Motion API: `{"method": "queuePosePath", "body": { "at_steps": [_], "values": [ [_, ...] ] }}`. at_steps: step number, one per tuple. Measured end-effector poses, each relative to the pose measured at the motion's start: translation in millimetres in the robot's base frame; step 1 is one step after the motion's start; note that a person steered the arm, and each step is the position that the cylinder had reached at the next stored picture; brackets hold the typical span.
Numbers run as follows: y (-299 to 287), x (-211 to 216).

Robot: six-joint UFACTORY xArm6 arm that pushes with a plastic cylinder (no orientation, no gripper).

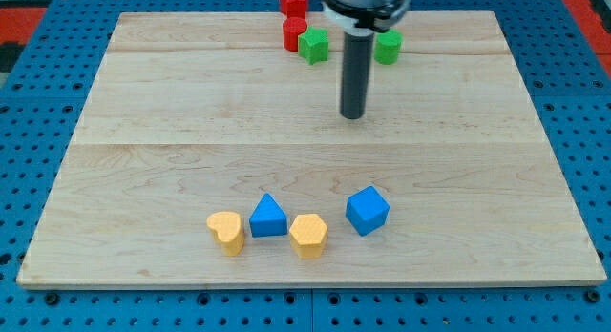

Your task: Slightly push green star towards left

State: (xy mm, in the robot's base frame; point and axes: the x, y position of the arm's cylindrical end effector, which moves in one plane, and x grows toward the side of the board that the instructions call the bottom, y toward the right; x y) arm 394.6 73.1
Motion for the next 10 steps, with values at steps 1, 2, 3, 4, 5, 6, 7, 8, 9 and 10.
{"method": "queuePosePath", "body": {
  "at_steps": [1, 2, 3, 4, 5, 6, 7, 8, 9, 10],
  "values": [
    [84, 0],
    [117, -28],
    [144, -51],
    [150, 4],
    [139, -8],
    [138, -104],
    [125, -169],
    [25, -173],
    [-27, -157],
    [-32, -127]
  ]
}}
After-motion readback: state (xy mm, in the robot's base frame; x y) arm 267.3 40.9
